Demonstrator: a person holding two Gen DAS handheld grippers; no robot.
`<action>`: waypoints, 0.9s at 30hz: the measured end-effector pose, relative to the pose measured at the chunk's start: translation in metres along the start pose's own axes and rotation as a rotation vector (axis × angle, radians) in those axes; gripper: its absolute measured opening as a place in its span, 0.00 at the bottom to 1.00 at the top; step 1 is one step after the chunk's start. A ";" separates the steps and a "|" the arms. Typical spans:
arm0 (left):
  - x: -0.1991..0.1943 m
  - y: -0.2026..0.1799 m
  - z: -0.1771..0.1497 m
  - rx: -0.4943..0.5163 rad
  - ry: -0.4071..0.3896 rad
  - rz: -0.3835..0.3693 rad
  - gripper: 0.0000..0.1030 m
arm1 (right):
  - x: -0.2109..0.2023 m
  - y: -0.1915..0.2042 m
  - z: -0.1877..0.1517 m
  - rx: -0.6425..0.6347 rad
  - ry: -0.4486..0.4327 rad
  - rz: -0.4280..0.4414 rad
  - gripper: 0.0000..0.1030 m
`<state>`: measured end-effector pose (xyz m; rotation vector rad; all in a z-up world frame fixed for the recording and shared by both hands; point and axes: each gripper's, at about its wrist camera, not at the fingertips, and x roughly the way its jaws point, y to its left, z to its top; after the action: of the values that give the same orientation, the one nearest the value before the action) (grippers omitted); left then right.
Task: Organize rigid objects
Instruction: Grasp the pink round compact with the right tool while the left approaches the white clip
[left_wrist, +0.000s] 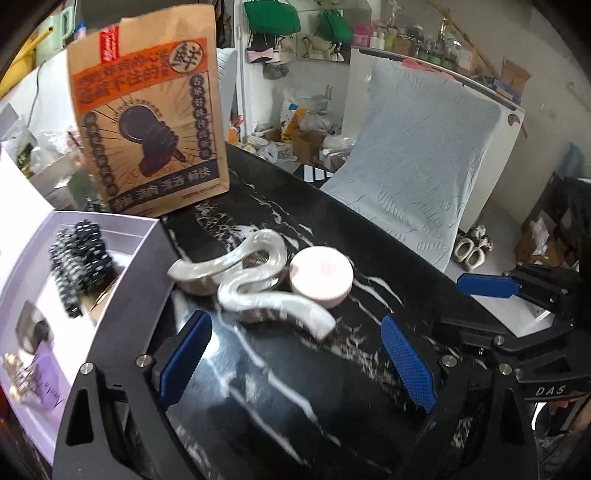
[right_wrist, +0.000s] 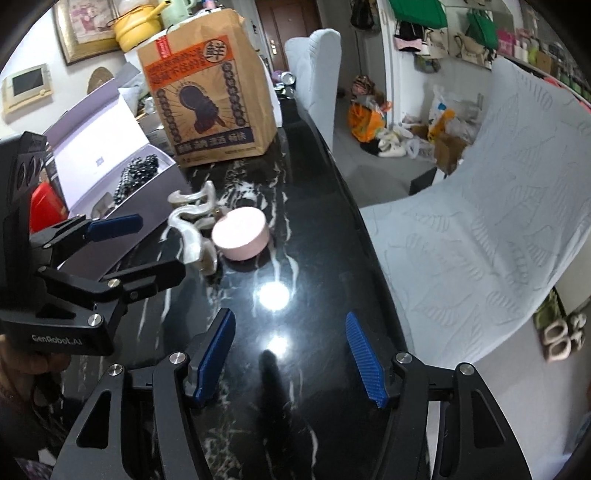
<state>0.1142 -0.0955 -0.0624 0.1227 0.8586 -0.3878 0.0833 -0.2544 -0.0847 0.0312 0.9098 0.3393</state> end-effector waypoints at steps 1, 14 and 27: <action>0.004 0.003 0.002 -0.004 0.005 -0.007 0.91 | 0.001 -0.001 0.002 0.001 0.002 0.001 0.61; 0.036 0.027 0.014 -0.048 0.061 -0.071 0.91 | 0.023 -0.003 0.036 -0.058 0.001 0.024 0.61; 0.025 0.038 0.003 -0.024 0.027 -0.042 0.82 | 0.048 0.015 0.068 -0.136 0.001 0.079 0.63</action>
<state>0.1451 -0.0684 -0.0817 0.0884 0.8931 -0.4161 0.1594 -0.2179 -0.0766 -0.0583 0.8865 0.4740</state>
